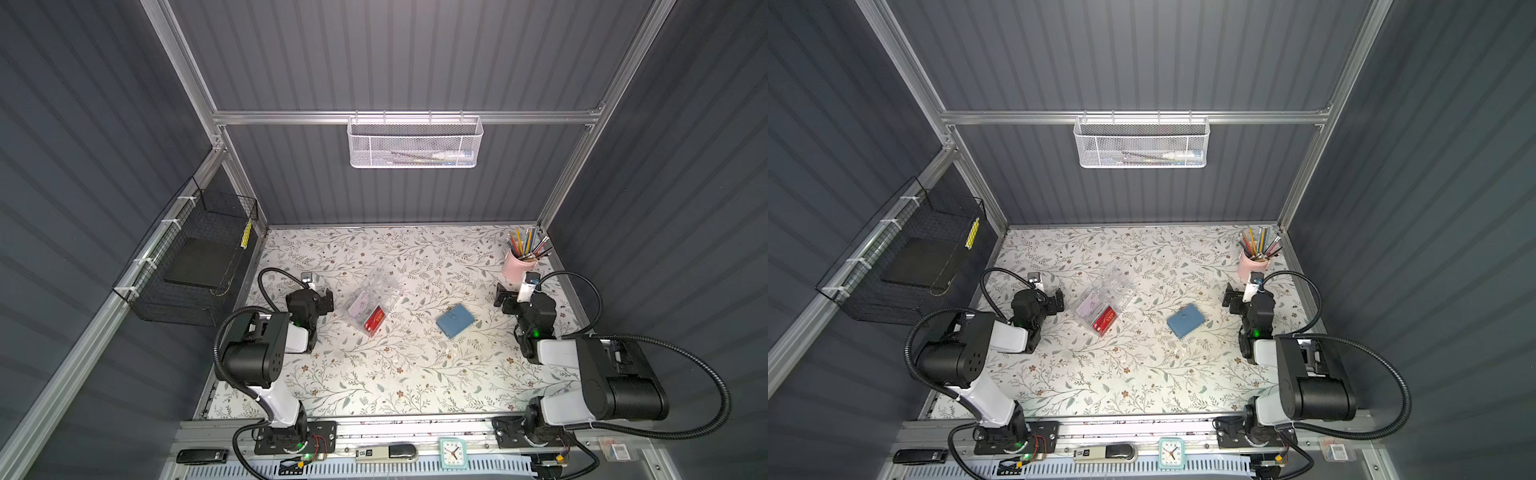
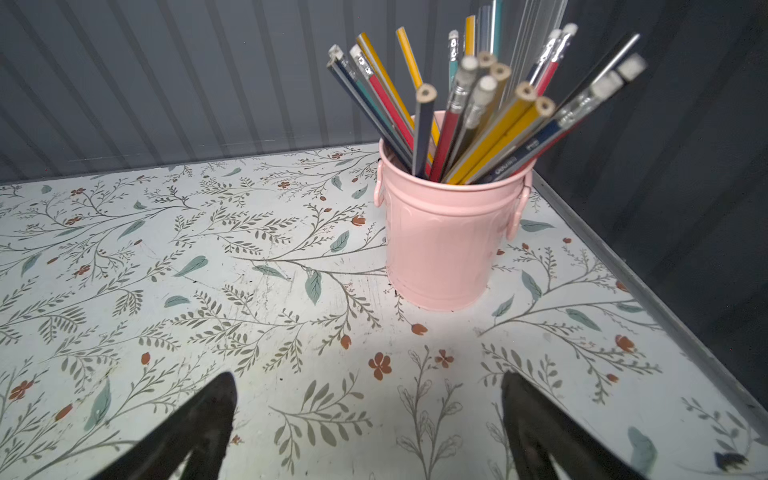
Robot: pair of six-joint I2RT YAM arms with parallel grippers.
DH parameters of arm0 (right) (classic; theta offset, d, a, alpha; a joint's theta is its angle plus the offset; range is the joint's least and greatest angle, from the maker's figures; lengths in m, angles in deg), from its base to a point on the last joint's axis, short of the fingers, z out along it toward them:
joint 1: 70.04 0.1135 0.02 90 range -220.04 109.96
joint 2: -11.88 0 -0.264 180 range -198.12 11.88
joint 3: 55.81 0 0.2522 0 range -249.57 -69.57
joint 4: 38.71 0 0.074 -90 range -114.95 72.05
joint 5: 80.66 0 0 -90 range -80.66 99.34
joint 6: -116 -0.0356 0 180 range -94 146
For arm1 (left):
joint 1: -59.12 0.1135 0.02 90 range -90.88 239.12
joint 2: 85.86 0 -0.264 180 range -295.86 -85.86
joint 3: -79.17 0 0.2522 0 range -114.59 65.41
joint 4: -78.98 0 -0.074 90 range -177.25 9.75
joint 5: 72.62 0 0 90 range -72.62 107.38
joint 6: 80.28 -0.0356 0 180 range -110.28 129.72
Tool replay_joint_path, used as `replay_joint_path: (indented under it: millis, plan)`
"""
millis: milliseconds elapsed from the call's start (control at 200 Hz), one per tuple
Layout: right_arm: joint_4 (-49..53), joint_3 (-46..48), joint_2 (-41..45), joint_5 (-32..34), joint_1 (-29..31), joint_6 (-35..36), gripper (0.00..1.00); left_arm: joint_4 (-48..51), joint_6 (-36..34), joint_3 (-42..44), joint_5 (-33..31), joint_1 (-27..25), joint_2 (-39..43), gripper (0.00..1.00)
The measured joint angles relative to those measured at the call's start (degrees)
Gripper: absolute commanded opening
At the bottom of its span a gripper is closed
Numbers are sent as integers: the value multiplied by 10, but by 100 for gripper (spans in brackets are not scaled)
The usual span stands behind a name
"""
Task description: Take the credit cards out of the card holder
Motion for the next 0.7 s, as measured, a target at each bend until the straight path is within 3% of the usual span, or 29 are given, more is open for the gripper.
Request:
replay_joint_path:
  millis: [700]
  plan:
    - [4,-6,0,-6,-1,0,99,0,0,0,0,0,0,100]
